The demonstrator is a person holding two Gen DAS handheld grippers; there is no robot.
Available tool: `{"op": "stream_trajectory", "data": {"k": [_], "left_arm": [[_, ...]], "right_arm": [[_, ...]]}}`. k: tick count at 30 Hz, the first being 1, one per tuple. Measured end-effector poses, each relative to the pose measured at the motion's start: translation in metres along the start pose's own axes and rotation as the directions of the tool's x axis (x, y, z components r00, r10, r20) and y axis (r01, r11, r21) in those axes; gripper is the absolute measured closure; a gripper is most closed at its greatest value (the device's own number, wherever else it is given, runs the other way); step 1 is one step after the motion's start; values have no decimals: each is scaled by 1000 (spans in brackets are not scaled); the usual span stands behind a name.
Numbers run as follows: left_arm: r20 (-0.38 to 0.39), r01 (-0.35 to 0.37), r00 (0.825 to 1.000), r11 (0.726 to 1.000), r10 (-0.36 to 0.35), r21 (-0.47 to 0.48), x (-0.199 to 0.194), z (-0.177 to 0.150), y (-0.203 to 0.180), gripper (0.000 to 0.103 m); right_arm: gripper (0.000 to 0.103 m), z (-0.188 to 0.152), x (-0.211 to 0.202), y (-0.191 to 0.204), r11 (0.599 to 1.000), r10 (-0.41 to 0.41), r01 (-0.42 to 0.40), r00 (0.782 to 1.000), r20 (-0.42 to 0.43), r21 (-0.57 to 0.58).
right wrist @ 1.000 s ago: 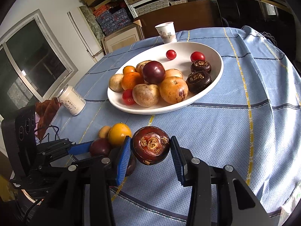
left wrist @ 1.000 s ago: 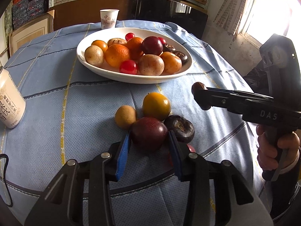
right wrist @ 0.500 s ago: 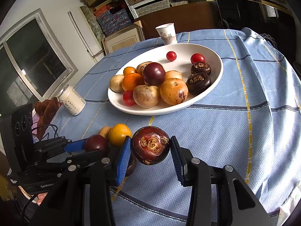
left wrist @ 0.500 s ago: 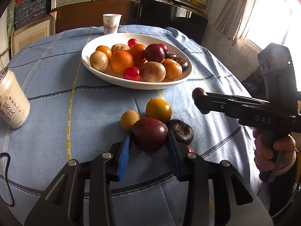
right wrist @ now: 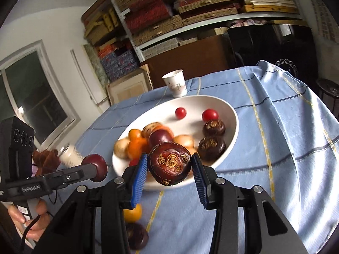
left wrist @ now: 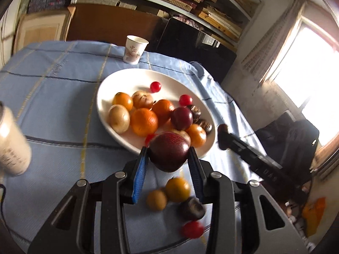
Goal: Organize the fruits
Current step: 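Carry both fruits onto the white plate and open both grippers, then grasp a small yellow fruit with the left gripper while the right gripper grasps a dark plum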
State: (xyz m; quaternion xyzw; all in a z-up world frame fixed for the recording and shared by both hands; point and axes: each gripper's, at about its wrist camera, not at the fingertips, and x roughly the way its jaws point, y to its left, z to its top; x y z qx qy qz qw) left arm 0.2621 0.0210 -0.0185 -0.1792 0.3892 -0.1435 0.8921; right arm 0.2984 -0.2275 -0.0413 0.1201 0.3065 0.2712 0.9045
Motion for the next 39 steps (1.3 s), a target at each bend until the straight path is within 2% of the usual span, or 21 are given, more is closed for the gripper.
{"op": "stream_trajectory", "data": {"k": [2, 8, 11, 12, 13, 15, 17, 18, 19, 22, 25, 29, 33, 39], "left_arm": [[-13, 30, 999, 999, -30, -40, 9, 11, 5, 66], [-19, -53, 998, 998, 52, -37, 42, 27, 5, 66], [-13, -68, 998, 997, 68, -20, 51, 31, 2, 65], [-11, -76, 997, 997, 76, -19, 50, 31, 2, 62], [-1, -76, 997, 997, 76, -15, 48, 31, 0, 48], [46, -90, 995, 996, 90, -12, 37, 30, -3, 32], [89, -99, 991, 995, 98, 9, 24, 27, -10, 29], [99, -108, 989, 994, 106, 19, 19, 25, -13, 23], [114, -125, 986, 992, 121, 29, 13, 22, -17, 16], [157, -208, 968, 976, 196, 65, 0, 10, -29, 9], [161, -315, 942, 940, 294, 133, -3, -5, -38, 8], [124, -375, 926, 912, 358, 165, 0, -20, -33, 7], [77, -370, 929, 922, 363, 114, 0, -24, -17, 7], [67, -367, 930, 926, 362, 88, -7, -27, -8, 7]], "right_arm": [[60, 5, 7, -2, 1000, -15, 15, 1000, 15, 2], [60, 22, 28, -16, 998, -51, 50, 998, 44, 40], [58, 25, 35, -17, 998, -57, 55, 997, 53, 34], [50, 25, 34, -16, 998, -59, 57, 996, 60, 27], [44, 25, 31, -14, 998, -56, 55, 996, 66, 23], [44, 26, 23, -9, 999, -47, 47, 996, 79, 7], [44, 25, 12, -2, 999, -25, 27, 996, 86, -18], [44, 24, 9, 0, 999, -13, 15, 997, 79, -29], [44, 21, 5, 3, 999, -3, 6, 998, 69, -40], [44, 13, -1, 10, 999, 23, -21, 999, 35, -48], [44, 5, -4, 19, 997, 18, -18, 1000, 2, -76], [43, -6, -5, 27, 994, 5, -11, 998, -56, -105], [43, -15, -10, 26, 995, 2, -11, 996, -87, -97], [43, -24, -19, 26, 995, 14, -26, 992, -129, -92]]}}
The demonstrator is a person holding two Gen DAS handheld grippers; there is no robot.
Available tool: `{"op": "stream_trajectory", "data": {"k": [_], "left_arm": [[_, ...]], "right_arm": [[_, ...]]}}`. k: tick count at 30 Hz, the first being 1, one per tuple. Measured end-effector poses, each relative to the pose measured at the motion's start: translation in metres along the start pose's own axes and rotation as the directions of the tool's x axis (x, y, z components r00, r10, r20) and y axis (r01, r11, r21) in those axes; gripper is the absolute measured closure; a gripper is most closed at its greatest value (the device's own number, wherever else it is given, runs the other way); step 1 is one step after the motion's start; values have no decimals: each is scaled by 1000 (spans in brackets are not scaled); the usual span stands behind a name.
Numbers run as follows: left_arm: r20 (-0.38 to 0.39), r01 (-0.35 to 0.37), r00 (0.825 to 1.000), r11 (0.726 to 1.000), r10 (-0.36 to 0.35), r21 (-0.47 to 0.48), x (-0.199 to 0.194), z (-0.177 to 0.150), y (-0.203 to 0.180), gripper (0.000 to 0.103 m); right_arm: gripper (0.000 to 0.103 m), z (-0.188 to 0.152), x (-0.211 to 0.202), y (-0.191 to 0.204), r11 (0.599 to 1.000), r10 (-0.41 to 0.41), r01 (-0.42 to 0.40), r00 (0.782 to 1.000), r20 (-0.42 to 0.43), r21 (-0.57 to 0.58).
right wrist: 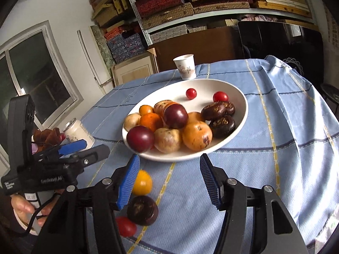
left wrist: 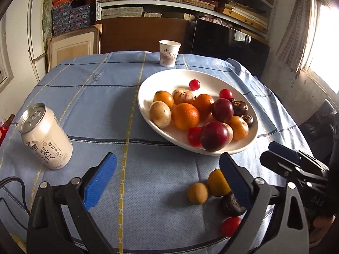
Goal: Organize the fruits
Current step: 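Grasp a small yellow fruit with the left gripper while the right gripper grasps a dark plum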
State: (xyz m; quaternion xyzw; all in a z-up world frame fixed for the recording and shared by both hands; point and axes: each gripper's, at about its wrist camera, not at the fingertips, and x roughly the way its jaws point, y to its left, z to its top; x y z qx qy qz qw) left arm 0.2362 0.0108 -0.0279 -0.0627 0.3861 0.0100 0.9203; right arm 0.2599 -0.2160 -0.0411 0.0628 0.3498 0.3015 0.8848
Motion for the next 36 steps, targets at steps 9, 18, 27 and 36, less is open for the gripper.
{"op": "stream_trajectory", "data": {"k": [9, 18, 27, 36], "left_arm": [[27, -3, 1000, 992, 6, -127, -22, 5, 47, 7], [-6, -51, 999, 993, 51, -109, -15, -5, 52, 7], [-22, -58, 998, 997, 57, -51, -8, -11, 35, 7], [-26, -52, 998, 999, 52, -10, -6, -14, 24, 7]], "right_arm": [[43, -14, 9, 15, 997, 8, -17, 992, -126, -74], [43, -31, 19, 37, 989, 7, -35, 981, -195, -142], [51, -37, 30, 43, 990, 19, -49, 975, -221, -131], [61, -36, 39, 39, 994, 36, -60, 966, -255, -87]]}}
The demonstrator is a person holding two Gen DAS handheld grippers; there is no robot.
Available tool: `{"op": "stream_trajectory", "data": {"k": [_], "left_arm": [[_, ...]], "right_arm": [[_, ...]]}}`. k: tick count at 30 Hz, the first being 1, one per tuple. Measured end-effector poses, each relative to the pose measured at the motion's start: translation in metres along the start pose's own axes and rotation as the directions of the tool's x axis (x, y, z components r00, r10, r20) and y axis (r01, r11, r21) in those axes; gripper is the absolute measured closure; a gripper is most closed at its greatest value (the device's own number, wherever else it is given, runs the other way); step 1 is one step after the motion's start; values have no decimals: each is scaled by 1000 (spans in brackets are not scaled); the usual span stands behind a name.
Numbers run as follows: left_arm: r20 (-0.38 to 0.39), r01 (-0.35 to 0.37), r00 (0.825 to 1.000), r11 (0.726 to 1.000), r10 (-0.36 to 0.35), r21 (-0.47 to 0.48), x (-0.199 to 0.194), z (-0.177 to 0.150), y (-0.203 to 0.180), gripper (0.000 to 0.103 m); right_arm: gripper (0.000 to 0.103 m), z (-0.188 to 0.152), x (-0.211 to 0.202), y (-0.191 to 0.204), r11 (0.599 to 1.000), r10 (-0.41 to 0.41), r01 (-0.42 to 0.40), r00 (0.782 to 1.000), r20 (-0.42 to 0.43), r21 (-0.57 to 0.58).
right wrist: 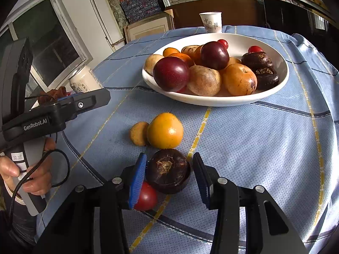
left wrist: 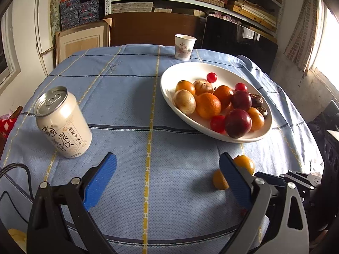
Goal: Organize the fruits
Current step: 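Grasp a small yellow fruit with the left gripper while the right gripper grasps a dark plum, then carry both fruits onto the white plate and open both grippers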
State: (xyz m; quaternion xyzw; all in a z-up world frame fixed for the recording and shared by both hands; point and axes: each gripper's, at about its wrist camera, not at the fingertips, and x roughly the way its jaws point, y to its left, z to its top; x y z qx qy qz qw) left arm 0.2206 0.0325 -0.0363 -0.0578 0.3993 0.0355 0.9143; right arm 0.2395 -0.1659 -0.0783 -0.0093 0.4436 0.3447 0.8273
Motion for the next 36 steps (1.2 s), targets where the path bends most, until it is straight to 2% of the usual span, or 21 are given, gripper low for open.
{"op": "stream_trajectory", "data": {"k": [3, 7, 8, 10, 11, 12, 13, 20, 24, 36], "left_arm": [[1, 2, 1000, 1000, -3, 30, 1, -2, -5, 7], [5, 53, 999, 994, -53, 97, 1, -6, -16, 10], [3, 64, 998, 989, -65, 134, 1, -8, -21, 15], [-11, 81, 997, 972, -80, 222, 4, -14, -35, 32], [-20, 95, 995, 964, -93, 249, 6, -17, -40, 37], [-30, 108, 994, 959, -104, 263, 7, -19, -44, 47], [-40, 121, 993, 954, -114, 276, 9, -20, -47, 51], [-59, 158, 987, 932, -147, 326, 16, -27, -60, 59], [-97, 180, 983, 923, -156, 341, 26, -29, -68, 76], [-113, 173, 983, 920, -142, 353, 31, -32, -72, 76]], "right_arm": [[62, 0, -3, -4, 1000, 1, -1, 1000, -6, 21], [62, 5, -24, -25, 993, -15, 7, 998, 65, 115], [62, 6, -30, -31, 991, -28, 16, 996, 85, 136], [62, 8, -37, -42, 985, -58, 40, 993, 105, 165], [62, 8, -39, -45, 984, -69, 50, 992, 109, 173], [62, 8, -41, -49, 981, -78, 56, 991, 113, 186], [62, 8, -42, -51, 980, -79, 56, 990, 115, 192], [62, 11, -42, -50, 982, -74, 51, 990, 120, 182], [62, 10, -44, -51, 982, -78, 55, 990, 120, 182], [62, 9, -42, -50, 982, -82, 61, 990, 111, 176]]}}
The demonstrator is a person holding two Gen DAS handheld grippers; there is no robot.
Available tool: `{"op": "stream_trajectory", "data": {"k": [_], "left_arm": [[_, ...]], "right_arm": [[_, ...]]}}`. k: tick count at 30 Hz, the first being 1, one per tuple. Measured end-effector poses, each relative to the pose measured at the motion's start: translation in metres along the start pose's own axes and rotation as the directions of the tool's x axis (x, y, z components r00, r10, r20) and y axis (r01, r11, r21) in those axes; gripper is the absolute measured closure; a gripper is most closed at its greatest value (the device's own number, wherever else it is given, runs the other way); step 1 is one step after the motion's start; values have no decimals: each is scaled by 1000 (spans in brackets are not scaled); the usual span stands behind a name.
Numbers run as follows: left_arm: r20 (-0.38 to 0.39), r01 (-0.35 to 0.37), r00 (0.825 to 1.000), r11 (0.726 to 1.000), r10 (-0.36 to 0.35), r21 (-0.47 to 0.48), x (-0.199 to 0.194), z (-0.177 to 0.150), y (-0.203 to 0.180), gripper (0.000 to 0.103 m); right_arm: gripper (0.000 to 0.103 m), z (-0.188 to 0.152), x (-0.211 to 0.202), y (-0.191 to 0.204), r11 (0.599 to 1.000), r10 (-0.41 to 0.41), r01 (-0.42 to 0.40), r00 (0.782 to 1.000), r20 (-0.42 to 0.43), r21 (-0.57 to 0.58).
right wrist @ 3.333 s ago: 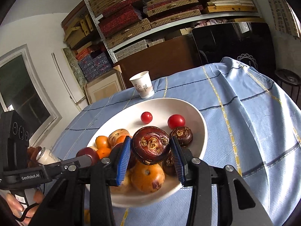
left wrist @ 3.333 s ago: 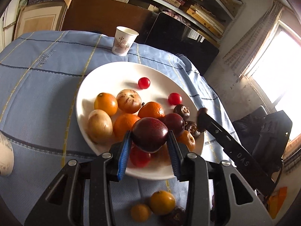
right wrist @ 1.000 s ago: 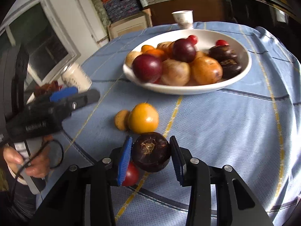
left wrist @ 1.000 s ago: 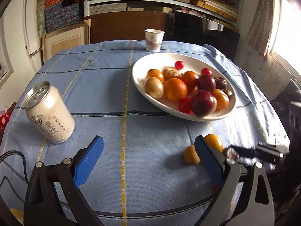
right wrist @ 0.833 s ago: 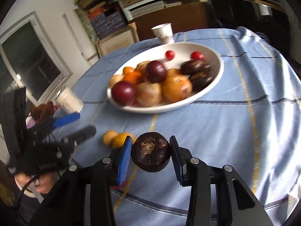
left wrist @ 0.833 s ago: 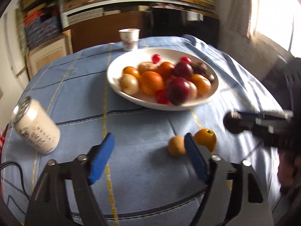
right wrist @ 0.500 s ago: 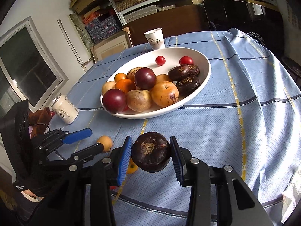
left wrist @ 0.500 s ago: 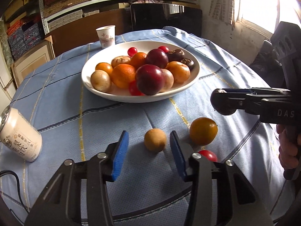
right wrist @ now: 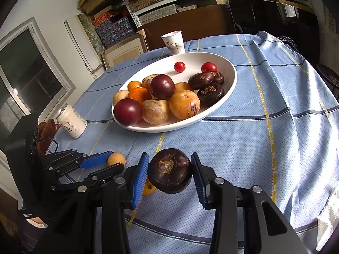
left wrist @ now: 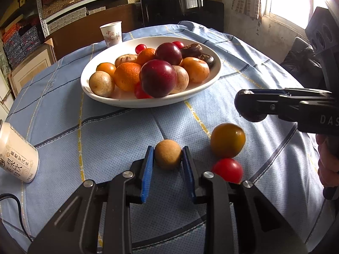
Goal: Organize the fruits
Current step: 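Carry both fruits onto the white plate and open both grippers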
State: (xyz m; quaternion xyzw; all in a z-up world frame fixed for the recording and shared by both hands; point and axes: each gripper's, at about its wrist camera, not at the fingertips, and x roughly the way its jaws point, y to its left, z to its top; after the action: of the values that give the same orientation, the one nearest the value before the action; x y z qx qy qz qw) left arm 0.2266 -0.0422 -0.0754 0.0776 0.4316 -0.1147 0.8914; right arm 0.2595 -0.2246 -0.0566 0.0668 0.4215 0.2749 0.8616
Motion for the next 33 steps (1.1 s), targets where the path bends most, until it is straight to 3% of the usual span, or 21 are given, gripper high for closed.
{"op": "stream_trajectory", "data": {"k": [9, 13, 19, 24, 31, 32, 33], "left_arm": [[61, 28, 998, 997, -24, -74, -19, 2, 15, 77], [113, 66, 992, 991, -53, -118, -39, 10, 29, 77], [175, 107, 981, 981, -78, -162, -47, 45, 48, 77], [188, 123, 978, 974, -87, -191, -33, 88, 57, 77], [134, 51, 991, 976, -22, -211, 11, 141, 69, 77], [128, 30, 992, 974, -1, -224, 18, 147, 72, 76], [126, 15, 992, 970, 16, -241, 22, 151, 76, 58]], "right_arm": [[62, 0, 1, -3, 1000, 10, -10, 1000, 7, 12], [62, 3, -1, -1, 1000, 1, 0, 998, 60, -24], [62, 21, -4, -1, 999, 35, -33, 980, 196, -14], [62, 53, 5, -16, 996, 46, -64, 968, 247, 65], [61, 98, 41, -27, 992, 57, -84, 966, 251, 97], [61, 101, 44, -28, 991, 60, -88, 967, 249, 101], [58, 105, 47, -29, 991, 60, -88, 966, 251, 104]]}}
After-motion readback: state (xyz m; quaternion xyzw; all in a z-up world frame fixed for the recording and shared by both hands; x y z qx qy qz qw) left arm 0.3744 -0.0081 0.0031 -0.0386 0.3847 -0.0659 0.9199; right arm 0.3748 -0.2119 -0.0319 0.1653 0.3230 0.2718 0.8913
